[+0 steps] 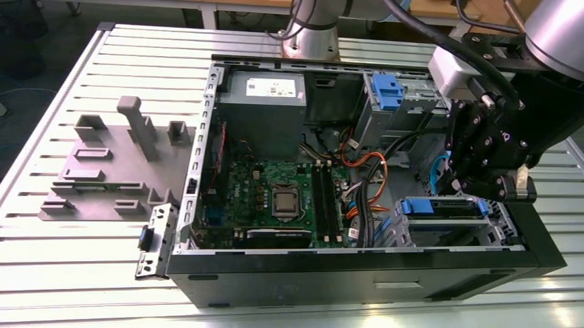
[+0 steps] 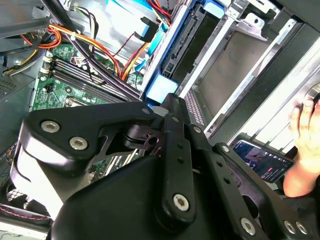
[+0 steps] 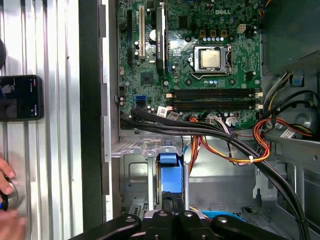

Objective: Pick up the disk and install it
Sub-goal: 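Insert the first disk wire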

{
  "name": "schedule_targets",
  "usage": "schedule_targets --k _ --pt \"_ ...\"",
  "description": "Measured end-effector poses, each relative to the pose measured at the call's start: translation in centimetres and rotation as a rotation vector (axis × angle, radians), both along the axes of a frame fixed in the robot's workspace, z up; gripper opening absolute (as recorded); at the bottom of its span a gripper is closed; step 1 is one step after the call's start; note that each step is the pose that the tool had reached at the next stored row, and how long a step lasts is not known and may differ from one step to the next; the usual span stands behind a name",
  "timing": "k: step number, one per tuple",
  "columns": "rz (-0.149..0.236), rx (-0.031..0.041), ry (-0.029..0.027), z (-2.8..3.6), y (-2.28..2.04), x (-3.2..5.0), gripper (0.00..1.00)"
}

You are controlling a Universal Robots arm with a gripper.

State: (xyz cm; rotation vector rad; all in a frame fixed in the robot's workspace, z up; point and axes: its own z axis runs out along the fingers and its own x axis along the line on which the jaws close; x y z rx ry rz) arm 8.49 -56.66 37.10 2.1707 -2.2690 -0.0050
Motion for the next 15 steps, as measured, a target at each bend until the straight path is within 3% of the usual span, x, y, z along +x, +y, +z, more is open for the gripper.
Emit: schedule_targets --k 4,15 --pt "0.0 -0.0003 0.0005 0.02 -0.01 0.26 0.11" --pt "0.0 0.0 0.0064 -0.1 0.11 3.82 0.11"
